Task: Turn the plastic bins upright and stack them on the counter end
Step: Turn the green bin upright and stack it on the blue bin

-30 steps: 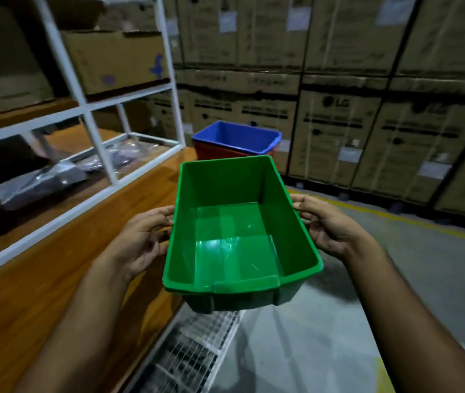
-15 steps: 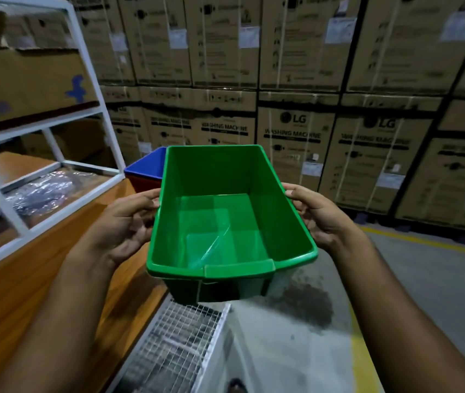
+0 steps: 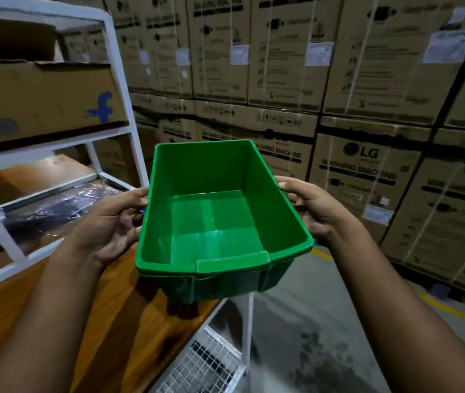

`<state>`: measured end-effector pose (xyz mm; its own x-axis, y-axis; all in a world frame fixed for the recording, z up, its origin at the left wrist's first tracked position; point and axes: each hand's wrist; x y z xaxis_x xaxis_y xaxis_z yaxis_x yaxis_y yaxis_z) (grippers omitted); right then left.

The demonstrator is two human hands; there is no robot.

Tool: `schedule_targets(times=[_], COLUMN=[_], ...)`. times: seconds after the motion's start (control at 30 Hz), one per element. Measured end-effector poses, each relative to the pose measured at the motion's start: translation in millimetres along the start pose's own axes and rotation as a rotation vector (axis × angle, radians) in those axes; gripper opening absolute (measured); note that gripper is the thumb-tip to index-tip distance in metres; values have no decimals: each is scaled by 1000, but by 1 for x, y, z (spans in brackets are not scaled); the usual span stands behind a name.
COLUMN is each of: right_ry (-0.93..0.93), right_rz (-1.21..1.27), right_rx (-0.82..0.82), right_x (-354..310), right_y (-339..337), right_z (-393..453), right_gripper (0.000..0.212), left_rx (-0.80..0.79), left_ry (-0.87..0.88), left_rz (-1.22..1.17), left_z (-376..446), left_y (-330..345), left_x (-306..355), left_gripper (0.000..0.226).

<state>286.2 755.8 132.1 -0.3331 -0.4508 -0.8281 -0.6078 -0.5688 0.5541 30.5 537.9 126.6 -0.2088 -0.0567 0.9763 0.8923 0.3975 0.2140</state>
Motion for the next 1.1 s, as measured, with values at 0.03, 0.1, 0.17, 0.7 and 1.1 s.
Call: schedule_targets(times=[0.03, 0.1, 0.17, 0.7, 1.1], right_ry=[3, 31, 65, 456, 478], right_rz=[-11, -7, 16, -77, -69], right_rx=[-10, -61, -115, -615, -604], right_x=[-5, -14, -21, -25, 7], right_y=[-1, -7, -10, -14, -47], right_z=[13, 46, 79, 288, 316], right_gripper=[40, 41, 41, 33, 37], left_rx=[37, 129, 191, 851, 952], left_ry=[5, 20, 36, 96, 24], left_rz=[-16, 2, 30, 114, 129], left_z=[6, 24, 39, 91, 103], left_y=[3, 5, 9, 48, 70], left_x=[3, 6, 6, -25, -63], left_gripper=[38, 33, 38, 49, 34])
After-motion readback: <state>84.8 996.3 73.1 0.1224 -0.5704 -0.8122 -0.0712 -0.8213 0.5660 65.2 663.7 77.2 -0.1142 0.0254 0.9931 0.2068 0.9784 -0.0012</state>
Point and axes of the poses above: each hand's wrist, its own z-axis towards the middle knuckle, its own y-axis out of the palm, x = y × z, and after that the axes turned 13 degrees about z, right-handed
